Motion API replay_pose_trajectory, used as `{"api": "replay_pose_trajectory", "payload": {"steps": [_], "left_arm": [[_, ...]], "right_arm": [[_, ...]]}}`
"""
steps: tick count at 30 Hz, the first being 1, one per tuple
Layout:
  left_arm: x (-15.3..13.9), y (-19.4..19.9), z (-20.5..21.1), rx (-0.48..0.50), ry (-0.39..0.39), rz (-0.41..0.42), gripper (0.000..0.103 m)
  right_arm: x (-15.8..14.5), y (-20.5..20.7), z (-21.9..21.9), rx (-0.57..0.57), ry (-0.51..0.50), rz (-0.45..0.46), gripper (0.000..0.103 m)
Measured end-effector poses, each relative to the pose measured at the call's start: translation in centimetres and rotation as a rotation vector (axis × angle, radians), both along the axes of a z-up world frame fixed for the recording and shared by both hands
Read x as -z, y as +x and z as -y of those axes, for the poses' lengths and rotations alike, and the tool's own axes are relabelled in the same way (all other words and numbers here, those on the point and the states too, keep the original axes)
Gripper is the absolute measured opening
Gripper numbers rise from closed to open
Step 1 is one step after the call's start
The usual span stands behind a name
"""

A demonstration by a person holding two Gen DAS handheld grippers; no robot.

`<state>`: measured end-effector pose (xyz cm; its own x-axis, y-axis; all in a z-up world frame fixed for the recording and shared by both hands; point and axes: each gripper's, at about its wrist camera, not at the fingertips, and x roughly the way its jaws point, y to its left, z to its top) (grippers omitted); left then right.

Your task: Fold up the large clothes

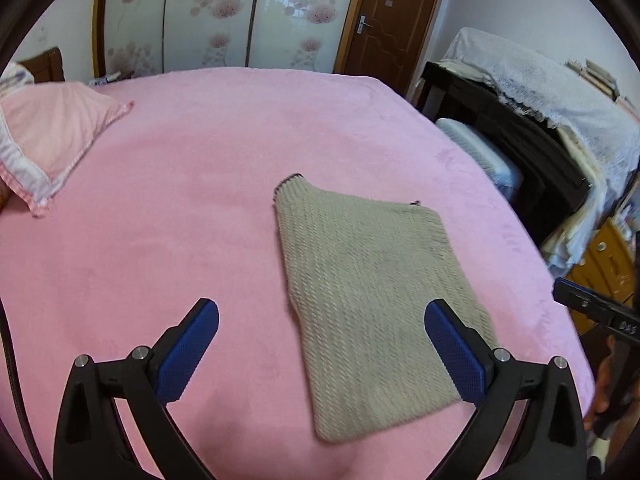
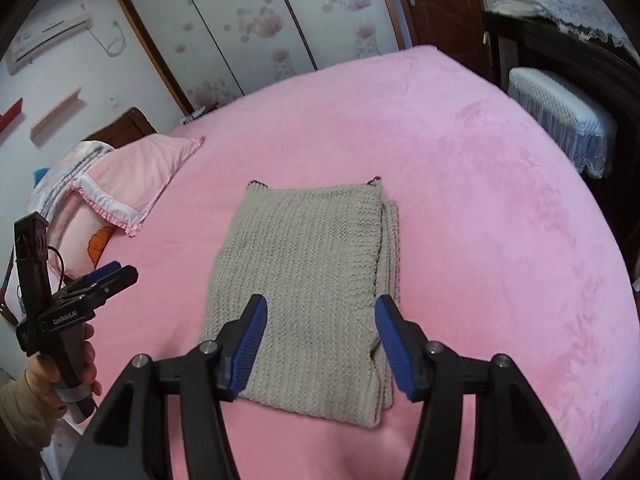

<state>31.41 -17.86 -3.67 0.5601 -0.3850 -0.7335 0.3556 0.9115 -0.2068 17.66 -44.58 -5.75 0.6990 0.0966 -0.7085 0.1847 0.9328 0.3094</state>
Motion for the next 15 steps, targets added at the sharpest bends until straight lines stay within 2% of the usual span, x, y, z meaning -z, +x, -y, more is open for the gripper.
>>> {"api": "replay_pose_trajectory", "payload": {"steps": [4,8,10,15], "left_arm": [[0.1,-1.0,0.0,-0.004,0.001,0.010,0.102],[1.1,-1.1,0.1,-0.001,-0.031,-0.068,0.102],[1.6,-1.2,-0.1,-0.020,-0.052,-0.080,0.102],[3.4,-0.4,0.7,0.012,-0.036,-0.120,0.102]], "right_arm": [[0.0,-0.7,0.0,-0.010,-0.034,0.035,0.057],[0.3,-0.5,0.3,-0.021,-0.028,0.020,0.057],[0.6,-0.4,0.6,-0.017,-0.034,0.013,0.057],[1.6,-0.1,0.7,-0.045,-0.026,0.000,0.057]]}}
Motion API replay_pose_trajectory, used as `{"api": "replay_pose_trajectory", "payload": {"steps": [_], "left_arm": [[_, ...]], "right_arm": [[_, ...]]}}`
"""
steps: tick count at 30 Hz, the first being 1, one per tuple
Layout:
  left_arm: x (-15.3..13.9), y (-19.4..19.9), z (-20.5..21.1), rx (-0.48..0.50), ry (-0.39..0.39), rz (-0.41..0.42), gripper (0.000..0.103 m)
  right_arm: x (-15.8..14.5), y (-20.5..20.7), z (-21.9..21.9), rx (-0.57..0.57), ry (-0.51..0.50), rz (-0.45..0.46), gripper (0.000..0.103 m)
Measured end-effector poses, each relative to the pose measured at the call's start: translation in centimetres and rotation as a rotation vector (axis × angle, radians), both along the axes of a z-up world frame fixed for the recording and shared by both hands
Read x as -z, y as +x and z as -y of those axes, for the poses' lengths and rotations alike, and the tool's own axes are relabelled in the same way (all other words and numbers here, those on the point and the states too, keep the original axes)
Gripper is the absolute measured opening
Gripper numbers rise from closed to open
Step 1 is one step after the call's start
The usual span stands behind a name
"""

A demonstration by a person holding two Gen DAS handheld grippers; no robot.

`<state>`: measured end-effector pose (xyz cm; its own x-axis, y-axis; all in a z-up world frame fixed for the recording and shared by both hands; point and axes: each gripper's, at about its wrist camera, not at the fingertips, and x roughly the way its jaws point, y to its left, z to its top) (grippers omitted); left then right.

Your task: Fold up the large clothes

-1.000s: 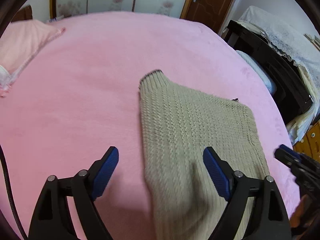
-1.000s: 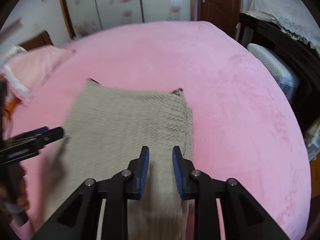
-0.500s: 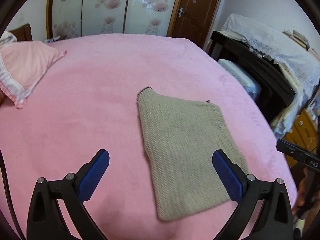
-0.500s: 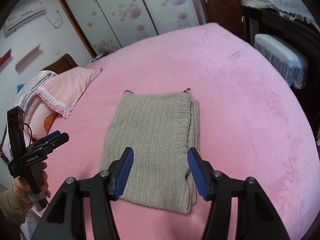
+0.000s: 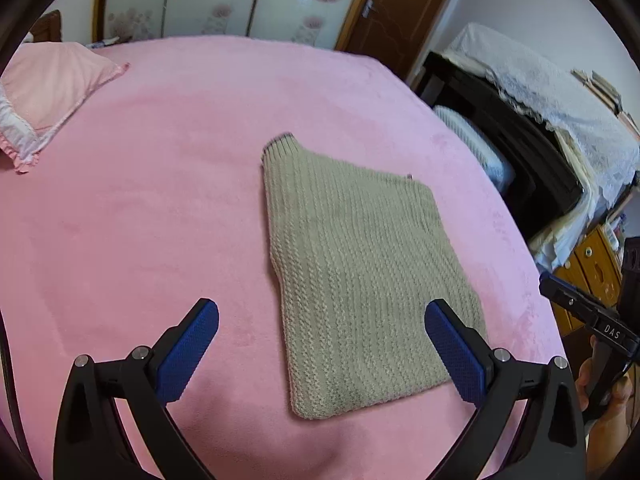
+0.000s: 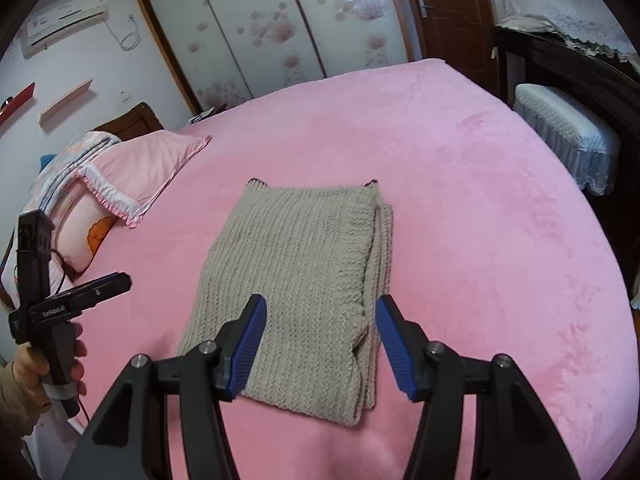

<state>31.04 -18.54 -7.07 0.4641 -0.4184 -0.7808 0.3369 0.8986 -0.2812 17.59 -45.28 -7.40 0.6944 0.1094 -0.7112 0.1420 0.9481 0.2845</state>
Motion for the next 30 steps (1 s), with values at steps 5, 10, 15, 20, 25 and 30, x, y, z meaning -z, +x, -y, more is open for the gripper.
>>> {"api": "replay_pose_trajectory", "payload": {"steps": [5,10,15,20,25,30], "left_arm": [[1.9,0.3,0.9,0.014,0.025,-0.015,0.102],[3.6,1.2,1.6,0.024,0.024,-0.045,0.103],[6.4,3.4,2.1,0.045,-0.035,-0.137,0.103],[9.3,5.6,3.0,0.075,-0.079,-0.215,0.103],[11.0,7.2,3.6,0.106,-0.142,-0.238,0.103],[13.6,9.2,4.4,0.160,-0.205,-0.270,0.103]], "right_arm": [[1.8,0.8,-0.1,-0.037,0.008,-0.025,0.057],[4.3,2.1,0.1,-0.041,0.018,-0.080,0.061],[7.2,4.2,2.0,-0.023,0.115,-0.130,0.082],[10.3,7.0,3.8,0.005,0.205,-0.194,0.082],[12.6,9.7,4.4,-0.022,0.240,-0.245,0.082],[14.7,12.0,4.9,-0.098,0.316,-0.245,0.090]]}}
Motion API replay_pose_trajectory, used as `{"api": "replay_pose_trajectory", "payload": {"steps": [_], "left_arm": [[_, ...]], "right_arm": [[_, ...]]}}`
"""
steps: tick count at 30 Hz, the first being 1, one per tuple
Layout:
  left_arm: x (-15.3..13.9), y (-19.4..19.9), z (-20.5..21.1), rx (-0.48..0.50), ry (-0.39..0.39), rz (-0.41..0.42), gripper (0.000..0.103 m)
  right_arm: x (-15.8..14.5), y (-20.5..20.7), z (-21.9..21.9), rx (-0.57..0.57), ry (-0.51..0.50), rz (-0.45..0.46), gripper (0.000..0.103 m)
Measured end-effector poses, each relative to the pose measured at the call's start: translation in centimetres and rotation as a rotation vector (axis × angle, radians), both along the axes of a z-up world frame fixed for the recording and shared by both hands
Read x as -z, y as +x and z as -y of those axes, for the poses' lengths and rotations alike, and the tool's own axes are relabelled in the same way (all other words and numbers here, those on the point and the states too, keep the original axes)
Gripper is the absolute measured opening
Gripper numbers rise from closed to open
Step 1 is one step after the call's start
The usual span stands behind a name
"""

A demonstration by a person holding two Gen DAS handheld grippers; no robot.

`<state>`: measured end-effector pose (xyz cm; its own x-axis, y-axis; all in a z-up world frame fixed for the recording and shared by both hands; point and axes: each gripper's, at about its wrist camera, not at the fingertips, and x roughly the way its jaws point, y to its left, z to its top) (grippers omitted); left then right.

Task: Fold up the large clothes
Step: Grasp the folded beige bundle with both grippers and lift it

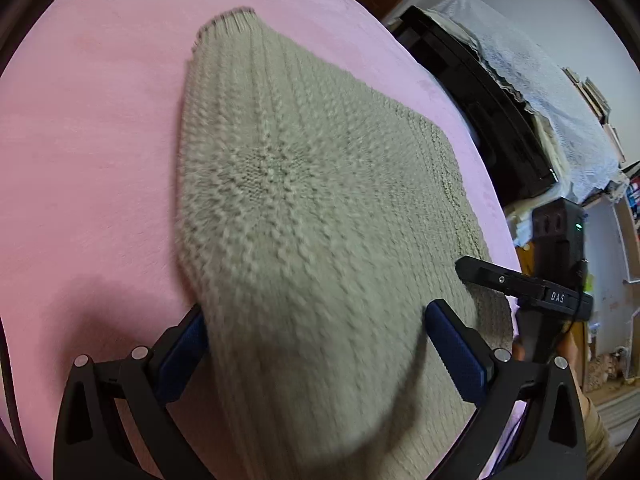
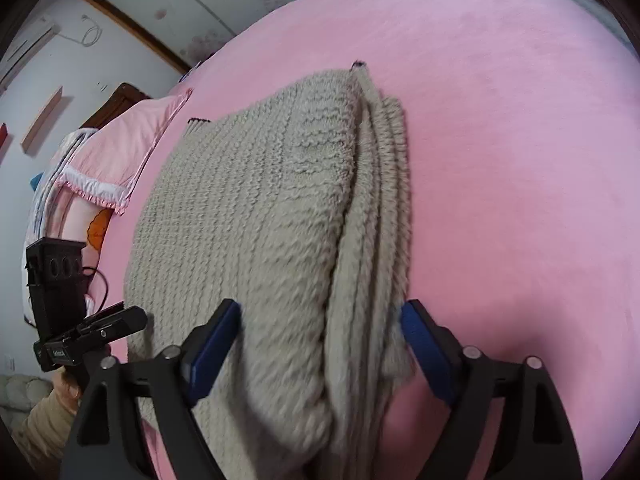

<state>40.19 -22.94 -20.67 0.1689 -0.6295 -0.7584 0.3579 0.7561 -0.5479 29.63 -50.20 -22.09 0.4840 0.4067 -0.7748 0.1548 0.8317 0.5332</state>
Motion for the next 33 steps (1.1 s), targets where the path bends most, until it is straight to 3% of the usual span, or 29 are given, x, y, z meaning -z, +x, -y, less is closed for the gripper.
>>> {"api": "replay_pose_trajectory", "payload": {"steps": [4,11,12,17,18,21,25,30,33], "left_arm": [[1.4,1.2,0.1,0.032,-0.078,-0.047,0.103],[2.4,2.7,0.6,0.002,-0.077,-0.124,0.102],[2.4,3.0,0.7,-0.015,-0.073,-0.131,0.100],[2.0,2.7,1.9,-0.113,0.034,-0.132,0.072],[1.4,2.5,2.5,-0.125,0.065,-0.118,0.063],[-1.2,1.2,4.1,-0.124,0.164,-0.026,0.049],[-4.6,0.1,4.4,-0.121,0.220,0.037,0.048],[-8.8,0.0,0.2,-0.099,0.227,0.078,0.048],[-11.2,0.9,-3.2,-0.116,0.259,0.125,0.048]], "right_arm": [[1.9,1.2,0.8,-0.028,0.117,0.006,0.099],[1.7,2.4,-0.9,-0.063,0.056,-0.020,0.097],[1.5,2.4,-1.0,-0.063,0.054,-0.023,0.095],[0.7,2.9,-2.8,-0.044,0.060,-0.041,0.060],[0.3,2.7,-3.2,-0.039,0.045,-0.041,0.057],[-1.8,2.2,-4.8,-0.035,-0.043,-0.032,0.051],[-5.5,0.9,-7.7,-0.002,-0.096,0.018,0.049],[-8.6,0.1,-11.3,0.046,-0.055,0.054,0.049],[-10.1,1.9,-14.8,0.019,-0.035,0.088,0.049]]}}
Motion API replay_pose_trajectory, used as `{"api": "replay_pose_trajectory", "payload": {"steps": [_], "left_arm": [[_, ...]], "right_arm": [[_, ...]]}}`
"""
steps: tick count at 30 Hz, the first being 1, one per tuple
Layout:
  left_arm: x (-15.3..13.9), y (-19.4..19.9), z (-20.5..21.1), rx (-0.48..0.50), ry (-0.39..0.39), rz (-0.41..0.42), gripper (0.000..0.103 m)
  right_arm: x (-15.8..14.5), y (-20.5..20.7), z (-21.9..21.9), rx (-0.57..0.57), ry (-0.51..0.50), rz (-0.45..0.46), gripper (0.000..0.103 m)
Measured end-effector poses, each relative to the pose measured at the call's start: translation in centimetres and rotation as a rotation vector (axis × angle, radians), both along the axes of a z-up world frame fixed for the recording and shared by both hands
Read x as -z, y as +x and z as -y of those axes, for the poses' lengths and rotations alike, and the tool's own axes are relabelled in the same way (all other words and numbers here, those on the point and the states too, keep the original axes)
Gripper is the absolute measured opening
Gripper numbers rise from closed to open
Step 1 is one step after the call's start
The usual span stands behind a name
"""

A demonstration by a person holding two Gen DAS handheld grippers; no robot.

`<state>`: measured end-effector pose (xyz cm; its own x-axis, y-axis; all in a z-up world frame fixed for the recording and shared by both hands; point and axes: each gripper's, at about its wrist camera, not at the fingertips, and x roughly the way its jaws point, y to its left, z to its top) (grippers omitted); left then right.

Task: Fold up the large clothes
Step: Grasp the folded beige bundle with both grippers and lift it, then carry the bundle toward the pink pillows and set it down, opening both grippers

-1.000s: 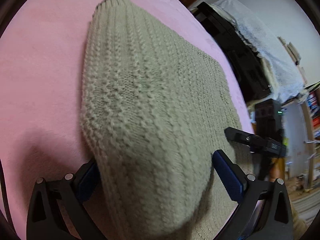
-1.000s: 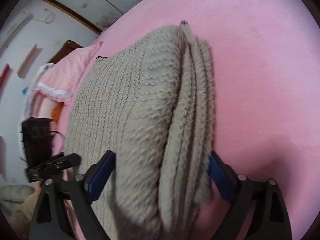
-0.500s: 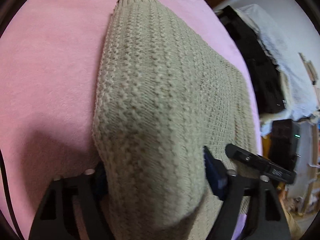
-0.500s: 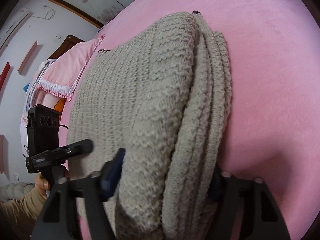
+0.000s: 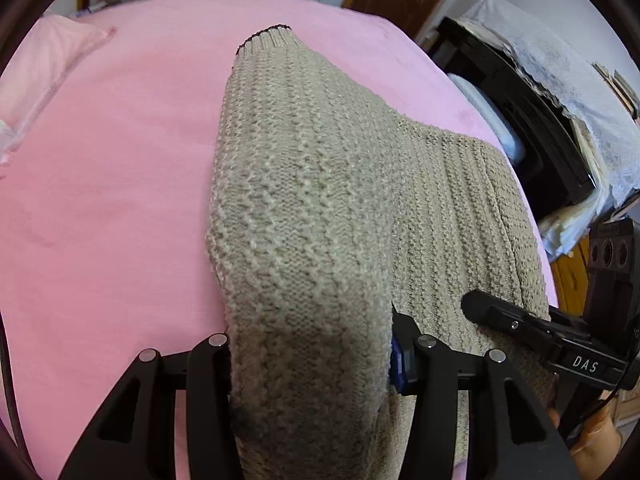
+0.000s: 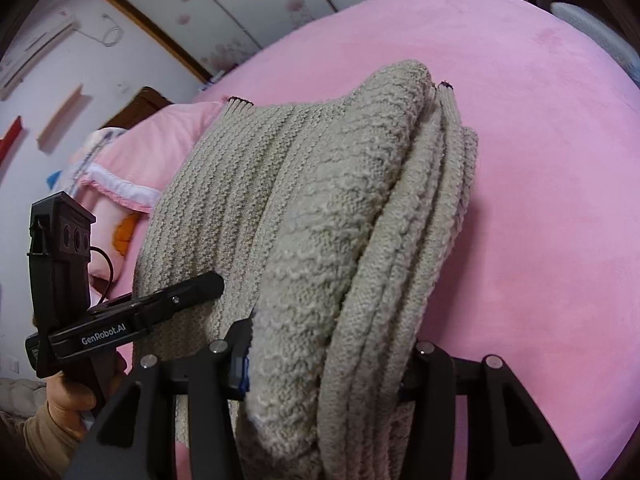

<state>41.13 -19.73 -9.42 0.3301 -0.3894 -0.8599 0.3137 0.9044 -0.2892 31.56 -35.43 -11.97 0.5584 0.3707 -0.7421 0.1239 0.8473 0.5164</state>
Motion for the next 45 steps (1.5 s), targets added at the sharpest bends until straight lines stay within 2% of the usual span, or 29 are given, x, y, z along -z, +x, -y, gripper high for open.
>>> {"api": "replay_pose_trajectory", "payload": {"steps": [3,7,13,18,22,25,28,30,32,34,40,45], "left_arm": [[-1.4,1.8,-4.9,-0.053,-0.007,0.027,0.048],[-1.3,4.9,-11.7,-0.112,-0.005,0.063,0.049],[2.3,10.0,-20.6,-0.150,-0.016,0.062,0.049],[6.1,13.4,-26.1,-0.171,-0.020,0.028,0.049],[8.9,14.0,-27.8,-0.187,-0.055,-0.015,0.053],[10.0,14.3,-28.4,-0.183,-0.082,-0.021,0.059],[11.0,14.9,-28.7,-0.185,-0.067,-0.011,0.073],[12.3,15.8,-29.9,-0.207,-0.050,-0.002,0.093],[13.7,16.1,-30.9,-0.237,-0.084,-0.016,0.101],[14.6,16.0,-31.4,-0.247,-0.108,-0.010,0.103],[14.6,14.7,-30.6,-0.253,-0.046,0.069,0.103],[12.7,13.6,-28.6,-0.301,0.116,0.125,0.103]], "right_arm": [[-1.1,3.7,-4.1,-0.052,0.028,0.041,0.049],[-1.2,10.4,-10.1,-0.126,0.042,0.086,0.049],[1.6,18.4,-16.9,-0.182,0.043,0.090,0.049],[5.1,22.1,-19.4,-0.173,0.042,0.048,0.049],[7.6,23.4,-20.4,-0.151,0.022,0.002,0.049],[8.7,23.3,-19.9,-0.127,0.053,-0.010,0.050],[9.3,23.2,-19.7,-0.124,0.079,-0.010,0.050],[9.6,23.2,-19.6,-0.122,0.085,-0.014,0.052],[9.9,23.1,-19.5,-0.120,0.081,-0.013,0.056],[10.2,23.1,-19.8,-0.119,0.057,-0.002,0.059],[10.3,22.7,-19.7,-0.122,0.049,0.023,0.069],[8.5,21.1,-19.4,-0.113,-0.017,0.033,0.071]]}}
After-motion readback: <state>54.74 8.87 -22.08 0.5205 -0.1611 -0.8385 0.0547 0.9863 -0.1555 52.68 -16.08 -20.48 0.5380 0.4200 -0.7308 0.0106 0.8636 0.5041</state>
